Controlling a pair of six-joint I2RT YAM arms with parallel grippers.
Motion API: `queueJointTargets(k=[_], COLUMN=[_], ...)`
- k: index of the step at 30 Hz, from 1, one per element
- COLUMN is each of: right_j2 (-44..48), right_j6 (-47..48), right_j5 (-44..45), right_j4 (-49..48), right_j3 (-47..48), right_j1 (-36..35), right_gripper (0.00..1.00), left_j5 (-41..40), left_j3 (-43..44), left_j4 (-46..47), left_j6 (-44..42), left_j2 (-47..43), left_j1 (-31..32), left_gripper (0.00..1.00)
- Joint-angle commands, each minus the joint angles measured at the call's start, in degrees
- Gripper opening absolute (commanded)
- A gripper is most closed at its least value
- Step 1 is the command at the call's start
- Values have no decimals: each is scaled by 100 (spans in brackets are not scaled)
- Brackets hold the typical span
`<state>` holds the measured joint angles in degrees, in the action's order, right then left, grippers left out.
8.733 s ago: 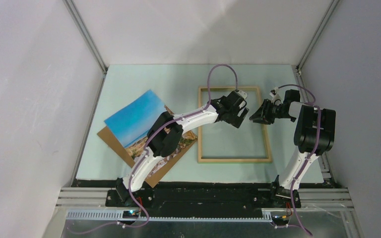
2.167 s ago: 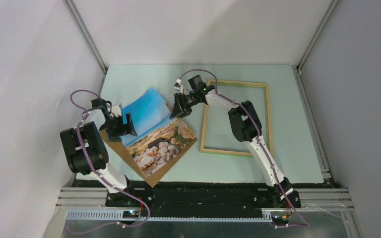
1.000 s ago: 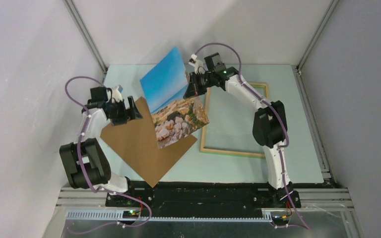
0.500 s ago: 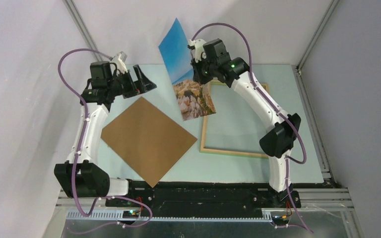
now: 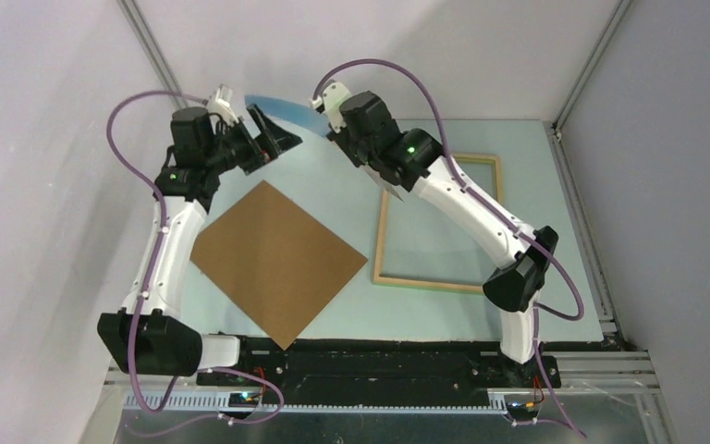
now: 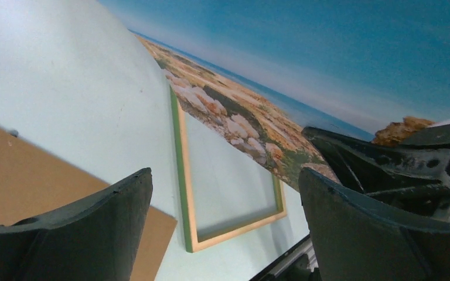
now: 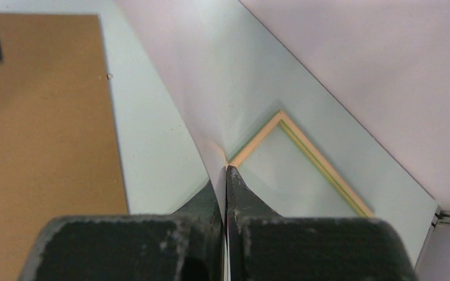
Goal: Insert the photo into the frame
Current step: Turn over the photo at the center of the board.
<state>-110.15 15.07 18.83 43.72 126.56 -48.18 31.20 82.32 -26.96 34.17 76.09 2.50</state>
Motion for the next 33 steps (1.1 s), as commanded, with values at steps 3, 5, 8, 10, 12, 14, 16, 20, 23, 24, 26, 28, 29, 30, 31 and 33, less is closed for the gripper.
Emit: queueJointTargets(k=[3,5,8,10,12,14,16,20,23,24,26,28,29,30,31,33], right_j2=[-729,-956,-1235,-1360,-1424,-1452,-1450,-1438,-1445,-1447,-1448,-1439,-1433,-1427,-1423,-1419], right_j6=[-195,-317,-421,-481,-550,-605,-662,-800,-896,-937,-992,-1036,-1056,-1091,-1126,-1175], right_j5=[155,-15,-164,-258,-355,-454,-553,-774,-939,-992,-1055,-1108,-1126,-1153,-1167,-1234], right_j4=[-76,20,110,158,184,195,210,239,245,256,259,259,259,255,249,256], right_j3=[107,231,253,284,278,280,277,288,281,288,297,311,314,316,320,317], right_j1=[-204,-231,-292,-318,-330,-329,-332,-332,-328,-325,-319,-323,-323,-323,-328,-327], right_gripper=[0,0,0,0,0,0,0,0,0,0,0,1,2,3,4,6], left_j5=[-106,-167,-109,-92,-116,-190,-286,-483,-555,-567,-611,-685,-694,-712,-725,-782], left_j3=[-1431,-1755,-2056,-2182,-2271,-2299,-2336,-2430,-2470,-2468,-2471,-2503,-2513,-2516,-2536,-2615], left_j4=[1119,1487,1788,1979,2085,2102,2098,2085,2092,2083,2084,2086,2088,2085,2083,2093], left_j6=[1360,1589,1830,2035,2097,2113,2144,2182,2193,2197,2214,2224,2231,2233,2234,2233], left_j2=[-607,-746,-805,-825,-833,-817,-799,-777,-757,-747,-747,-764,-748,-733,-718,-690], left_j1=[3,-7,-7,-5,-8,-19,-21,-34,-42,-58,-83,-103,-106,-113,-116,-126], left_gripper=[100,100,99,99,99,99,99,98,98,98,98,98,98,98,98,98])
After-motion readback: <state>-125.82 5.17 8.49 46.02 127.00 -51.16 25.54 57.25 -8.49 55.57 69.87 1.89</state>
